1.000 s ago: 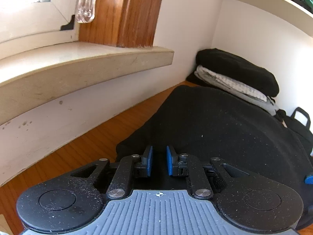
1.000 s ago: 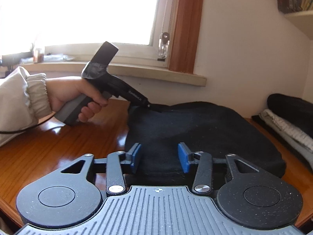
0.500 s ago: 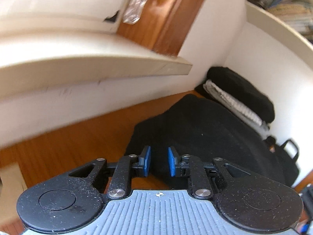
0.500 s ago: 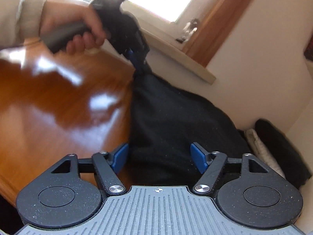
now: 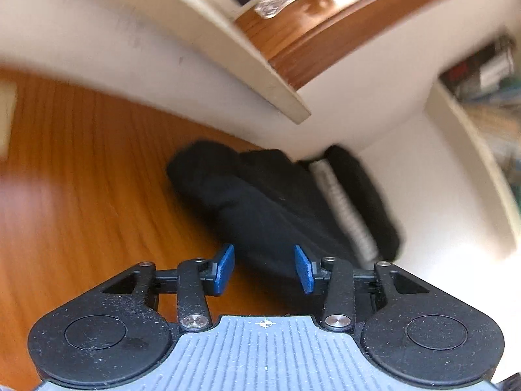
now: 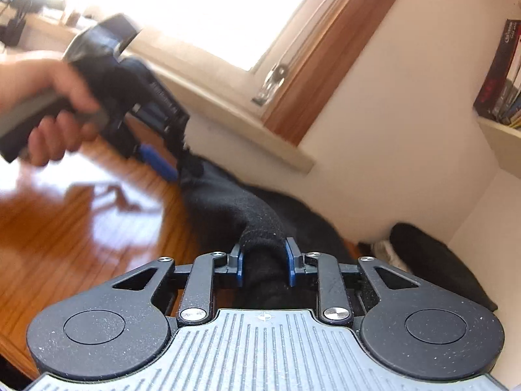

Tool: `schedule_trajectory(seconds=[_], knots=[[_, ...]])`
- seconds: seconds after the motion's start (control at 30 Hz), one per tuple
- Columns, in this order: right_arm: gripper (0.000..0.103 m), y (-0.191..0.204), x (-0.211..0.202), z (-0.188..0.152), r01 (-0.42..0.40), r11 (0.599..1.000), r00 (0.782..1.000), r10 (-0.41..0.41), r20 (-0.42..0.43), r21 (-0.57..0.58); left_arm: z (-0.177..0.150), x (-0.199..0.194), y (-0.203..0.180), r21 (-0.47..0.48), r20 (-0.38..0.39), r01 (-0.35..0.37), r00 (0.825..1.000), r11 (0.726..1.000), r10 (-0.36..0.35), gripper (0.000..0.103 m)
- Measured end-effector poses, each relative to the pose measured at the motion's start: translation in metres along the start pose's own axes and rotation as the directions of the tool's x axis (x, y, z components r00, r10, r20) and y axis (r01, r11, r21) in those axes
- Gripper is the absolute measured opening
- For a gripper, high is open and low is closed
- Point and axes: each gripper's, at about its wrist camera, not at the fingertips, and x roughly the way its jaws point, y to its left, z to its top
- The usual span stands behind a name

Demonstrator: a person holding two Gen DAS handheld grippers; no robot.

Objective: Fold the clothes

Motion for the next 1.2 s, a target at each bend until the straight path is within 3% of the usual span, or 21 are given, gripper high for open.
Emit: schedule_trajectory(seconds=[0.1,0.2,0.57,0.6,0.7,0.73,0.87,0.97,1.03,1.13,1.2], knots=[[0.024,-0.008,0.001,0.005,-0.009,1.000,0.999,0.009,0.035,-0.015,-0.001,0.006,-0.001,-0.065,0.028,0.011,1.000,0.998,-0.009,0.048],[0.023,-0.011,0.000,0.004,-0.004,1.000,0.999,0.005,0.050,-0.012,-0.001,0.012,0.000,-0.120,0.068,0.005,0.998,0.993,0.004,0.063],[0.022,-0.023,-0.002,0.014,-0.041,0.999,0.995,0.040,0.086,0.006,0.003,0.036,0.001,-0.301,0.196,0.000,0.979,0.954,0.062,0.065],[0.022,-0.024,-0.002,0.015,-0.051,0.999,0.995,0.050,0.086,0.005,0.007,0.040,-0.001,-0.287,0.197,-0.002,0.979,0.958,0.061,0.061],[0.022,-0.029,-0.004,0.019,-0.069,0.997,0.994,0.067,0.089,0.019,0.019,0.048,-0.012,-0.213,0.187,0.009,0.982,0.977,0.031,0.032],[0.022,-0.033,-0.007,0.021,-0.079,0.996,0.993,0.076,0.095,0.029,0.022,0.046,-0.014,-0.206,0.187,0.018,0.982,0.978,0.021,0.029],[0.021,-0.051,-0.027,0.036,-0.131,0.987,0.983,0.119,0.139,0.088,0.032,0.020,-0.045,-0.126,0.210,0.007,0.978,0.992,0.019,0.027],[0.021,-0.073,-0.054,0.053,-0.227,0.957,0.960,0.187,0.210,0.182,0.042,-0.021,-0.090,-0.021,0.242,0.003,0.970,1.000,0.002,0.027],[0.020,-0.094,-0.072,0.061,-0.316,0.912,0.931,0.245,0.272,0.262,0.051,-0.048,-0.125,0.061,0.242,-0.017,0.970,0.998,0.002,0.028],[0.020,-0.129,-0.084,0.059,-0.435,0.813,0.882,0.299,0.363,0.387,0.066,-0.061,-0.172,0.155,0.222,-0.042,0.975,0.987,0.007,0.030],[0.020,-0.147,-0.077,0.045,-0.441,0.772,0.883,0.280,0.377,0.458,0.073,-0.040,-0.191,0.221,0.203,-0.073,0.979,0.973,0.027,0.033]])
